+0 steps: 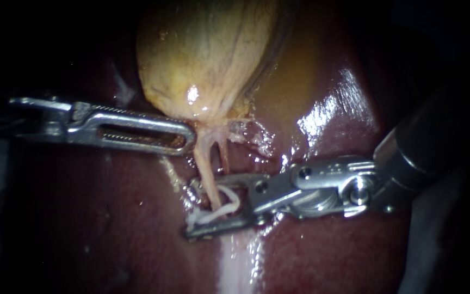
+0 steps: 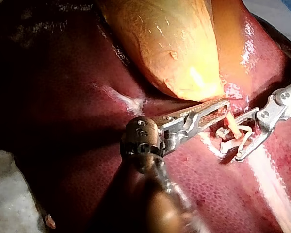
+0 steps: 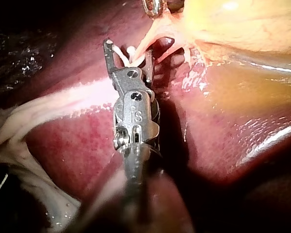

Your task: Clipping second clip left tube

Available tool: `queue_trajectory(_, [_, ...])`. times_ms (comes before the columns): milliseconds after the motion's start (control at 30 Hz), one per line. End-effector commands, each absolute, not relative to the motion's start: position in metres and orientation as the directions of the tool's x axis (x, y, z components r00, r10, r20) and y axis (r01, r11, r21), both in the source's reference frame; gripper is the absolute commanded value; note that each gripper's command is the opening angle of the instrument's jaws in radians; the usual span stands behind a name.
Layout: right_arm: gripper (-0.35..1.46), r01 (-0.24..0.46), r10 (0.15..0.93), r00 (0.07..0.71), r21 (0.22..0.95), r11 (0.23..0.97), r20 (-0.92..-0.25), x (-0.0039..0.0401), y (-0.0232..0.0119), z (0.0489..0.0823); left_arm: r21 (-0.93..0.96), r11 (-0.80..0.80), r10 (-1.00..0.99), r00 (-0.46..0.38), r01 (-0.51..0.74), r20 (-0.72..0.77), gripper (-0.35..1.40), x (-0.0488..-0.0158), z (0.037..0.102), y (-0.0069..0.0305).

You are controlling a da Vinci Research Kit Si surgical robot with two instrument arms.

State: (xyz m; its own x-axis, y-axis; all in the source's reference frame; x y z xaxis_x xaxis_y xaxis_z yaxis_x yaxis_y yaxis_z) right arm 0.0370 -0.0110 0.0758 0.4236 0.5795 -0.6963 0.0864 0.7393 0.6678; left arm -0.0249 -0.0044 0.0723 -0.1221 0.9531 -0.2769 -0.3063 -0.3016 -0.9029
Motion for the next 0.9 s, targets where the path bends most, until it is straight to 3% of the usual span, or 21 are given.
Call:
queue_trajectory(33, [0.49, 0.087, 0.583, 0.425, 0.672, 0.736, -0.693, 0.0372, -0.0112, 0.076, -0.903, -0.302, 0.953, -0.122, -0.306, -0.277, -0.35, -0.0249, 0.0723, -0.0044])
queue_trajectory(300, [0.44, 0.074, 0.612, 0.43, 0.702, 0.709, -0.664, 0.0373, -0.0117, 0.0766, -0.903, -0.302, 0.953, -0.122, -0.307, -0.277, -0.35, -0.025, 0.0723, -0.0044])
queue_trajectory(433, [0.32, 0.064, 0.633, 0.43, 0.721, 0.69, -0.644, 0.037, -0.0116, 0.0768, -0.903, -0.302, 0.953, -0.122, -0.307, -0.277, -0.35, -0.025, 0.0723, -0.0044])
queue_trajectory(567, [-0.25, 0.059, 0.678, 0.436, 0.77, 0.635, -0.592, 0.0362, -0.0116, 0.0769, -0.903, -0.302, 0.953, -0.122, -0.307, -0.277, -0.35, -0.025, 0.0723, -0.0044])
queue_trajectory(633, [-0.34, 0.047, 0.7, 0.436, 0.791, 0.61, -0.565, 0.036, -0.0115, 0.077, -0.903, -0.302, 0.953, -0.122, -0.307, -0.277, -0.35, -0.025, 0.0723, -0.0044])
queue_trajectory(900, [-0.35, 0.027, 0.727, 0.443, 0.818, 0.575, -0.525, 0.0357, -0.0111, 0.0772, -0.903, -0.302, 0.953, -0.123, -0.306, -0.277, -0.35, -0.0249, 0.0726, -0.0043])
